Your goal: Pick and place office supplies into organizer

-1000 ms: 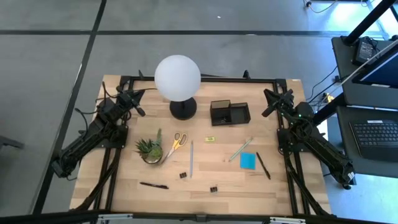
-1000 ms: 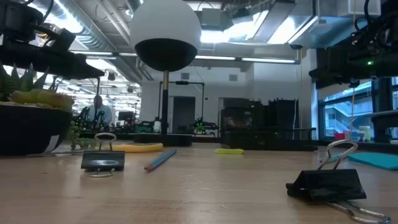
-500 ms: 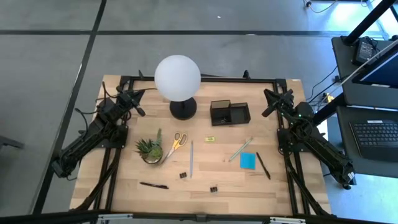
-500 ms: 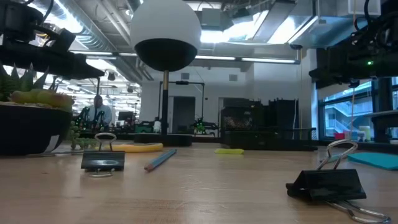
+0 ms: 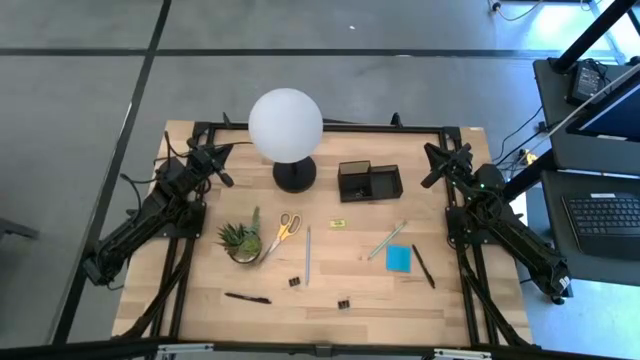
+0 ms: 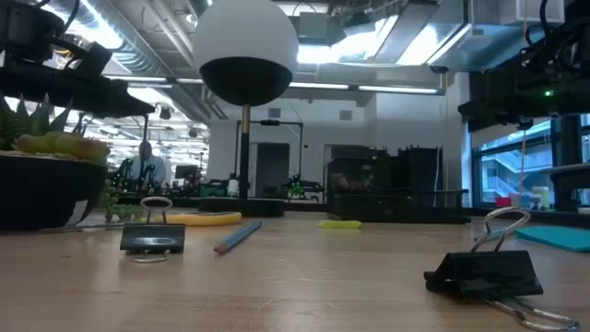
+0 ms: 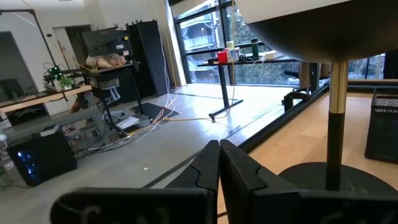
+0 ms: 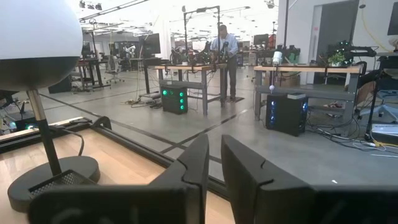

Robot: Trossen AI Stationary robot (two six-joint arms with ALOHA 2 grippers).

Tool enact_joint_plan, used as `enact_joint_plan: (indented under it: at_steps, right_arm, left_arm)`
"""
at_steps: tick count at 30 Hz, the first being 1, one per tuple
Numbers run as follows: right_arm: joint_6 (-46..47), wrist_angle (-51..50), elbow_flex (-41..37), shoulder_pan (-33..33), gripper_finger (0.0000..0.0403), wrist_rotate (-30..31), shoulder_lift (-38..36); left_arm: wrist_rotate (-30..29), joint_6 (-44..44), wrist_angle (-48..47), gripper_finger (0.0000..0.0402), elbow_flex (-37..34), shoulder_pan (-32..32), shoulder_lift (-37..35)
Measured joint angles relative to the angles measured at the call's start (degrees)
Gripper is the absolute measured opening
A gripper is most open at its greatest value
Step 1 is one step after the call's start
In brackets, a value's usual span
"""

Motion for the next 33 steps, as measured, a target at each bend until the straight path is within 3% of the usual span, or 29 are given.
enact_joint_plan:
  at_steps: [28, 33]
  right_arm:
    - [0.0, 0.0, 0.0, 0.0, 0.0047, 0.0, 0.0]
    - [0.0, 0.0, 0.0, 0.0, 0.0047, 0.0, 0.0]
  left_arm:
    - [0.0, 0.1, 0.0, 0.0006, 0.0, 0.0, 0.0]
    - [-2.6, 7.7, 0.2, 0.0006, 0.0, 0.0, 0.0]
